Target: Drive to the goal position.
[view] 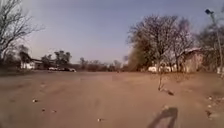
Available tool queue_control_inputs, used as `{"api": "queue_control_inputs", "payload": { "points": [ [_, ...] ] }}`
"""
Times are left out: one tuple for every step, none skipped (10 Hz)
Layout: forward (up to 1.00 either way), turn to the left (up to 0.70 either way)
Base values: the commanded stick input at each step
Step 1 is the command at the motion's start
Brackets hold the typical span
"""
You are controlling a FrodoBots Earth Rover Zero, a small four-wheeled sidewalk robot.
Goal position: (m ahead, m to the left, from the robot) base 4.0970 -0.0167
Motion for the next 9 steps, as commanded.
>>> {"api": "queue_control_inputs", "payload": {
  "points": [
    [0.70,0.00],
    [0.70,0.00],
    [0.70,0.00],
    [0.70,0.00],
    [0.70,0.00],
    [0.70,0.00],
    [0.70,0.00],
    [0.70,0.00],
    [0.70,0.00]
  ]
}}
